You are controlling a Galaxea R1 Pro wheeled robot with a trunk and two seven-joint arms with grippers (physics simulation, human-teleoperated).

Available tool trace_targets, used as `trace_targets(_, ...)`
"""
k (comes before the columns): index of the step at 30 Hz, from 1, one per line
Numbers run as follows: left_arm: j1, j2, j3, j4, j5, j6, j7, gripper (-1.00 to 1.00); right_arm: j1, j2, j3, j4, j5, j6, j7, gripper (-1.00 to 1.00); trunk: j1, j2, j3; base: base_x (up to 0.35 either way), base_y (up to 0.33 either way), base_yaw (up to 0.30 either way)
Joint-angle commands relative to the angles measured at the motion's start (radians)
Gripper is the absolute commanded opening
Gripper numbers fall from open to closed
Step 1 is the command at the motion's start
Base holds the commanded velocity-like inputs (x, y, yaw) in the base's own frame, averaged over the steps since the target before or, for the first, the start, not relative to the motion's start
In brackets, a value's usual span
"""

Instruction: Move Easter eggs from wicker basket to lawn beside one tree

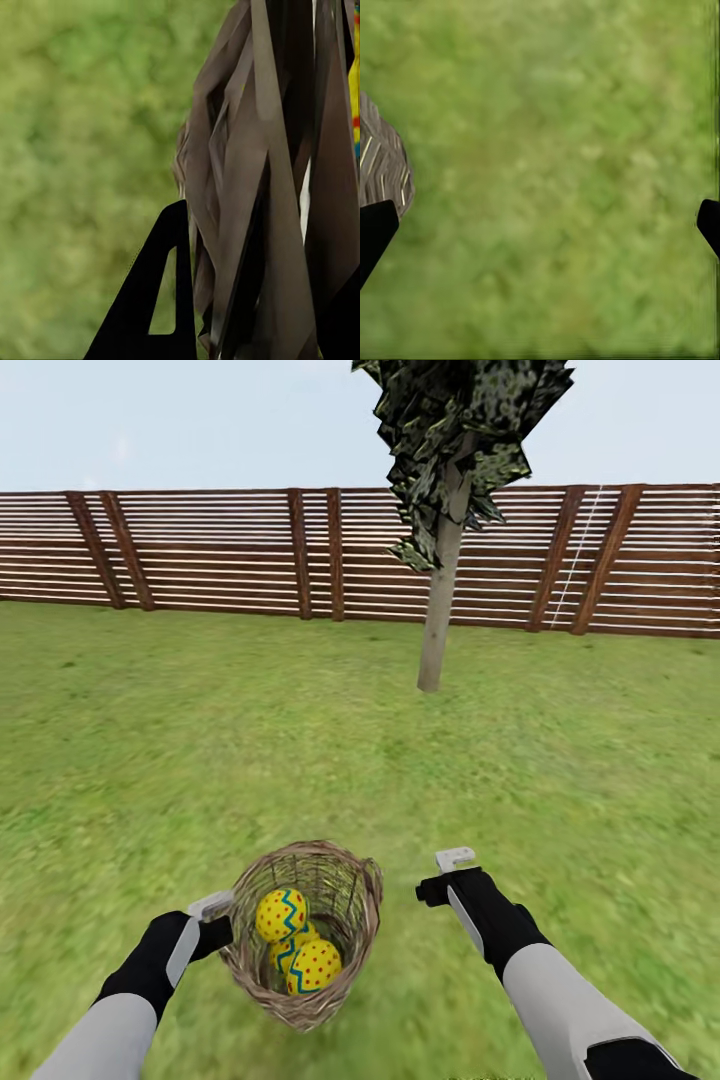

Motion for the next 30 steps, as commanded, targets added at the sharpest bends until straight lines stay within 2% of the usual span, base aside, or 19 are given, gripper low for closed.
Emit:
trace_targets(1, 0.0, 0.0, 0.0, -0.002, 0.016, 0.005, 0.007, -1.0, -0.001, 0.0, 0.003, -0.001, 0.008, 0.006, 0.0, 1.0, -0.004, 0.007, 0.003, 0.0, 0.0, -0.275)
trace_targets(20, 0.0, 0.0, -0.001, -0.002, 0.015, 0.006, 0.009, -1.0, -0.001, 0.0, 0.002, 0.013, 0.002, 0.003, -0.001, 1.0, -0.077, 0.14, 0.075, 0.0, 0.0, -0.273)
trace_targets(25, 0.0, -0.002, -0.003, -0.002, 0.015, 0.006, 0.008, -1.0, 0.012, -0.004, 0.004, 0.051, 0.003, -0.015, -0.002, 1.0, -0.096, 0.175, 0.091, 0.0, 0.0, -0.024)
trace_targets(28, 0.0, -0.002, -0.003, -0.001, 0.015, 0.008, 0.008, -1.0, 0.017, -0.03, 0.004, 0.161, 0.005, -0.086, -0.005, 1.0, -0.108, 0.196, 0.1, 0.0, 0.0, 0.0)
trace_targets(30, 0.0, -0.002, -0.003, -0.001, 0.015, 0.007, 0.008, -1.0, 0.019, -0.046, 0.004, 0.287, 0.003, -0.262, -0.008, 1.0, -0.115, 0.21, 0.106, 0.072, -0.048, 0.0)
